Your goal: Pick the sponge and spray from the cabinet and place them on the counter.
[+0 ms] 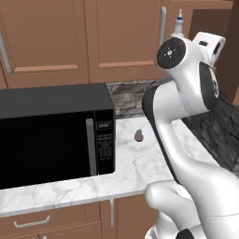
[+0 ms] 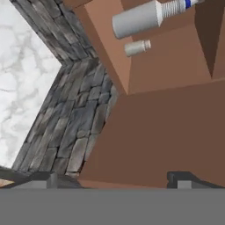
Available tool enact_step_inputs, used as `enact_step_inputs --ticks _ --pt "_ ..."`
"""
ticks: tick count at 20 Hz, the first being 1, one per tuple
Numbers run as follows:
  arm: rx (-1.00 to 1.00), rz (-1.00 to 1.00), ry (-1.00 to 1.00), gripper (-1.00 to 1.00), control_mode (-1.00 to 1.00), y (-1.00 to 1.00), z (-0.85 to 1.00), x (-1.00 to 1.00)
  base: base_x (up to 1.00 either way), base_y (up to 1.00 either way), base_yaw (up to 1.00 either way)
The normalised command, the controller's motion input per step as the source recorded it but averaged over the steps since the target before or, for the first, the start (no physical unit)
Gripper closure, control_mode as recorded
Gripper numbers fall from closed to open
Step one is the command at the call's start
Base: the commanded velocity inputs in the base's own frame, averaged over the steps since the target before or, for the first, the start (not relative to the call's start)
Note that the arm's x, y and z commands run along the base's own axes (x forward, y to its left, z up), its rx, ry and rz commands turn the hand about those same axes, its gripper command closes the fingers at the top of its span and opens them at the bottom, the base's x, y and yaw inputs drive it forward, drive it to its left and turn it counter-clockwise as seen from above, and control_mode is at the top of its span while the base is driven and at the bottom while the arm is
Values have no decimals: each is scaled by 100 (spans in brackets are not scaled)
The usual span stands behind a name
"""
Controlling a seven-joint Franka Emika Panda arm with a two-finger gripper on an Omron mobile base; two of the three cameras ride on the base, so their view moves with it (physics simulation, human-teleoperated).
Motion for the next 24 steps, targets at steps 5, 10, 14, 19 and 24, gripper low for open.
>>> enact_step_inputs --ticks 5,10,14,19,24 --pt "-18 -10 16 -100 -100 4 0 45 0 0 0" --pt "-14 -10 14 -100 -100 0 0 42 0 0 0" --pt "-8 -7 6 -100 -100 0 0 32 0 0 0" --pt "-3 -4 1 -100 -100 -5 0 26 0 0 0" --pt "-3 -6 0 -100 -100 -21 0 14 0 0 0"
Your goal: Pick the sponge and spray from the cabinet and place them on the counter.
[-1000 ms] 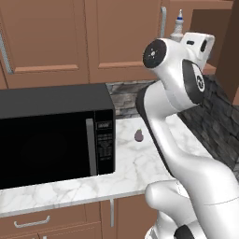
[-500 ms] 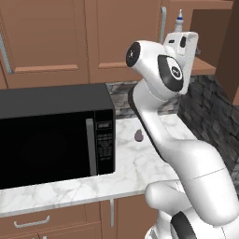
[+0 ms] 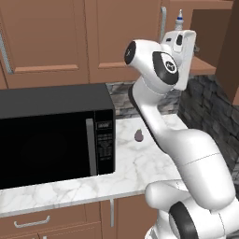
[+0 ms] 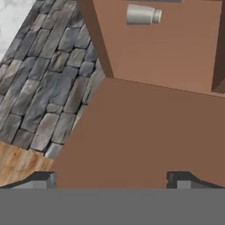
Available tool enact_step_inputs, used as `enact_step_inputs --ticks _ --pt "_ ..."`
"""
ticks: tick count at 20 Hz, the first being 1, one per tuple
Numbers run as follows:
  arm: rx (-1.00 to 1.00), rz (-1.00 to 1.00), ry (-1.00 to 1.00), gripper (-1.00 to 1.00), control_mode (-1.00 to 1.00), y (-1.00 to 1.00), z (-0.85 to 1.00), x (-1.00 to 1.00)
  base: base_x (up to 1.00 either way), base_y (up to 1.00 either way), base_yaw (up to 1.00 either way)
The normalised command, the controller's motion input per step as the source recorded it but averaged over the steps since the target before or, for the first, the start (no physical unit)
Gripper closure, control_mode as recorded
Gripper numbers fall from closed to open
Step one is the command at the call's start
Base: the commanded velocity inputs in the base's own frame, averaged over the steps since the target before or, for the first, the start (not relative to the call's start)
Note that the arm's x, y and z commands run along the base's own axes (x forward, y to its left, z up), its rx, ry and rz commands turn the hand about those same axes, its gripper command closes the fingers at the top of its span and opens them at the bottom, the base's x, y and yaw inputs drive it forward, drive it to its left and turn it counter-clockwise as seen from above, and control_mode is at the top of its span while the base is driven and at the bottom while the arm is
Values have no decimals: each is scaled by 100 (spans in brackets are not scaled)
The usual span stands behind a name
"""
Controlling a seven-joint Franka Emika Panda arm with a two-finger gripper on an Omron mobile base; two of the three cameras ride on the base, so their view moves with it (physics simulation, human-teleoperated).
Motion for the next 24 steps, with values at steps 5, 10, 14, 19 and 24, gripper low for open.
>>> enact_step_inputs --ticks 5,10,14,19,24 --pt "-2 -5 0 -100 -100 -34 0 6 0 0 0" --pt "0 -5 0 -100 -100 -37 0 6 0 0 0" --pt "0 -5 0 -100 -100 -40 0 8 0 0 0" --pt "0 -5 0 -100 -100 -48 0 3 0 0 0" --pt "0 -5 2 -100 -100 -48 0 5 0 0 0"
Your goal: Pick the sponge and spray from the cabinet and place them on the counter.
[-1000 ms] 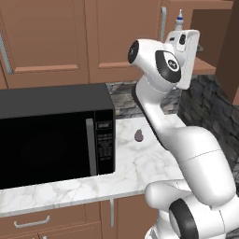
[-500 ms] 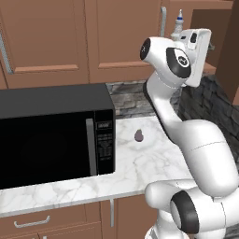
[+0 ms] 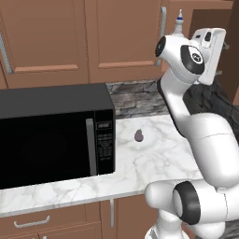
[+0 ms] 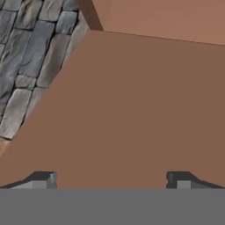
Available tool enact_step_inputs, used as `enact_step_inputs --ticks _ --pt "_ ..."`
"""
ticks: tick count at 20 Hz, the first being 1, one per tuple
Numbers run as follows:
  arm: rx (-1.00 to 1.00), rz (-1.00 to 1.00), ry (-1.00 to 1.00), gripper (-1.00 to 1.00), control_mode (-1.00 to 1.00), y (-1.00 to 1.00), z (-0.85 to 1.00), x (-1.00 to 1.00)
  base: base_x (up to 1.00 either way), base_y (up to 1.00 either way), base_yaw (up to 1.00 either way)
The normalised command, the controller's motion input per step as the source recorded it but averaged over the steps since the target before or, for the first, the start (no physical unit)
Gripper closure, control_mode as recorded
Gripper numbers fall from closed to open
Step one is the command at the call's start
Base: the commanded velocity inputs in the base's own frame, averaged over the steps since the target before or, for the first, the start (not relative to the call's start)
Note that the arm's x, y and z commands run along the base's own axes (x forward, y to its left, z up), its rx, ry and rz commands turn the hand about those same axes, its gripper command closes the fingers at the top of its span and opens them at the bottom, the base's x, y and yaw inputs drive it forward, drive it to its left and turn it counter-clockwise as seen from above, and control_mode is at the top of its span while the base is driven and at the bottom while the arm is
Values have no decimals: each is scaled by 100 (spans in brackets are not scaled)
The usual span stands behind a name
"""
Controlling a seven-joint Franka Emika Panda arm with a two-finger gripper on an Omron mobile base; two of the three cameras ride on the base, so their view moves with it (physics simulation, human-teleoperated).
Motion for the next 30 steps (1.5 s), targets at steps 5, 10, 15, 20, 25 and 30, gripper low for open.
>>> enact_step_inputs --ticks 5,10,15,20,25,30 --pt "0 -4 5 -100 -100 -49 0 4 0 0 0" --pt "0 -4 5 -100 -100 -55 0 3 0 0 0" --pt "0 -4 4 -100 -100 -56 0 0 0 0 0" --pt "0 -2 3 -100 -100 -39 0 5 0 0 0" --pt "0 0 0 -100 -100 -20 0 7 0 0 0" --pt "0 0 0 -100 -100 -13 0 5 0 0 0"
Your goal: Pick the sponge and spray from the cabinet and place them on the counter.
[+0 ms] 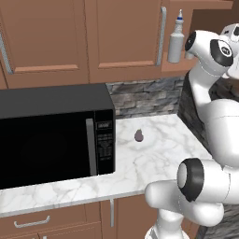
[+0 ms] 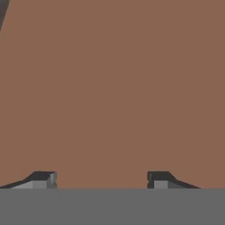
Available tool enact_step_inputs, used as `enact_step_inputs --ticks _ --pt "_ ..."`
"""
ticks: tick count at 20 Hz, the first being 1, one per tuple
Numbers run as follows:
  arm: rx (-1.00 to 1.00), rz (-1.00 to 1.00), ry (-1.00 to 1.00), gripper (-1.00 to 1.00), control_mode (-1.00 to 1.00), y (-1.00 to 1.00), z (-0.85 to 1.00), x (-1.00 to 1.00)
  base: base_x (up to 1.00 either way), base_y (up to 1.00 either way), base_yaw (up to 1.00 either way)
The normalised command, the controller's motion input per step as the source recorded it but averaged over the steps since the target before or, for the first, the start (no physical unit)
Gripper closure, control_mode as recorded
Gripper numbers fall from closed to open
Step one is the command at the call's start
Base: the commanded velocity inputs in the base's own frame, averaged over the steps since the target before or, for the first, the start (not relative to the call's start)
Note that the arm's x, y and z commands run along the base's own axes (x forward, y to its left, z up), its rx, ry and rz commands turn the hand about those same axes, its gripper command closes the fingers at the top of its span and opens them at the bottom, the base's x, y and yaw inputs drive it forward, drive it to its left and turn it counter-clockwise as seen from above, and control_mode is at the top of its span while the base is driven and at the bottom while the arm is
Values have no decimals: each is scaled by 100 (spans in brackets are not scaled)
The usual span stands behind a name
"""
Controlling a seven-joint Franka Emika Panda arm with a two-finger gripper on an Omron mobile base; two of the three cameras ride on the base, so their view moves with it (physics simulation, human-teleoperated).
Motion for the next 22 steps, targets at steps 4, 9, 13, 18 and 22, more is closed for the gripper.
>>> enact_step_inputs --ticks 4,9,13,18,22 --pt "0 0 0 -100 -100 0 0 1 0 0 0" --pt "0 1 -8 -100 -100 7 0 -3 0 0 0" --pt "1 2 -22 -100 -100 12 1 -35 0 0 0" --pt "9 2 -22 -100 -100 22 4 -34 0 0 0" --pt "18 5 -14 -100 -100 35 0 -21 0 0 0"
